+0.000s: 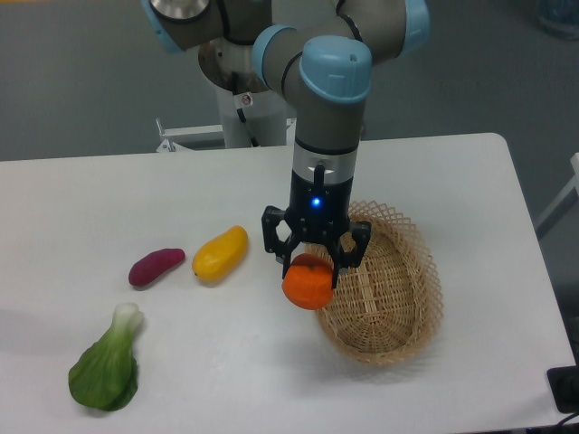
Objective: Place the orange on the table
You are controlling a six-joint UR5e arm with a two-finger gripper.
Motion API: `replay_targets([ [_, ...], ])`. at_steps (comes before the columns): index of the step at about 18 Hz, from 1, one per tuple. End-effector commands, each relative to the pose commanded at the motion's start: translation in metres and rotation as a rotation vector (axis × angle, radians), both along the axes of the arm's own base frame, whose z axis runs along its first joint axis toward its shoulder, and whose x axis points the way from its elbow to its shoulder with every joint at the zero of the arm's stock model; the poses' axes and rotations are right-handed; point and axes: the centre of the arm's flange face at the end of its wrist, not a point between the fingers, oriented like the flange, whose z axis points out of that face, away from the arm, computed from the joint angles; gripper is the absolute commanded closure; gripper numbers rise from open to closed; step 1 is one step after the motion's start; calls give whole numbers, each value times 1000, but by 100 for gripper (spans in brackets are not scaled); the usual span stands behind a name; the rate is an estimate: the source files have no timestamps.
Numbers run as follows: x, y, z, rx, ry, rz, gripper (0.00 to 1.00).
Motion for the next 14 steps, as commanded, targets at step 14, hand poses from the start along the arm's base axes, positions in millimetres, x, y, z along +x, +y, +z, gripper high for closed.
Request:
replay_targets([
  [14, 4, 7, -12, -55, 19, 11, 37],
])
